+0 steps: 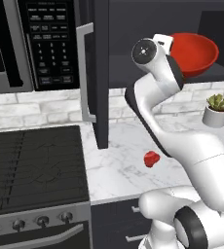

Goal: Retrieve the bowl from the cabinet, then place the raw meat into the bowl to avoid contamination.

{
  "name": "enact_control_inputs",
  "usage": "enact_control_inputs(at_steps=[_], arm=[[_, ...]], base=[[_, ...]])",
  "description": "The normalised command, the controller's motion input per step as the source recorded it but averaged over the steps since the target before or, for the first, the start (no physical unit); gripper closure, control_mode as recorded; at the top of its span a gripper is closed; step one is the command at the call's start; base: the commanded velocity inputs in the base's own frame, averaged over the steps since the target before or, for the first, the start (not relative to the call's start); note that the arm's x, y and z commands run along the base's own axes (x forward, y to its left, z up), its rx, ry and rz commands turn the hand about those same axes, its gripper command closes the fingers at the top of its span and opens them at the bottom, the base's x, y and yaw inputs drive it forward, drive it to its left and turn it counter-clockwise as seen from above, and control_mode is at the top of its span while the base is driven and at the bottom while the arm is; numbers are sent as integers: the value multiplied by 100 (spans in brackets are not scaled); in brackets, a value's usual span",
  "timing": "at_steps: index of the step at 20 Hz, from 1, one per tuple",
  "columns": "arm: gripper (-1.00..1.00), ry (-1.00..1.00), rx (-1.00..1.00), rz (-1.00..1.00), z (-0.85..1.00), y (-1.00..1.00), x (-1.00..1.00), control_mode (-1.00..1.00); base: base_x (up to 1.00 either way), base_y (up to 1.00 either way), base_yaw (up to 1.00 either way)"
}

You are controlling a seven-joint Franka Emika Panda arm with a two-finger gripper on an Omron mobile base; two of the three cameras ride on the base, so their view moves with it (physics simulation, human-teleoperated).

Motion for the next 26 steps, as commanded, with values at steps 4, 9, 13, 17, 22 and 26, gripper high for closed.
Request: enact_control_inputs(at_steps=[4,9,13,17,22,26], arm=[[100,-2,0,0,0,0,-100,-100],[100,0,1,1,-16,0,-100,-100],[100,2,3,0,-19,0,-100,-100],[100,2,4,0,-25,0,-88,-100],[100,8,5,-1,-34,0,-43,-100],[100,7,4,-2,-37,0,-38,-100]], base=[[0,0,0],[0,0,0],[0,0,0],[0,0,0],[0,0,0],[0,0,0]])
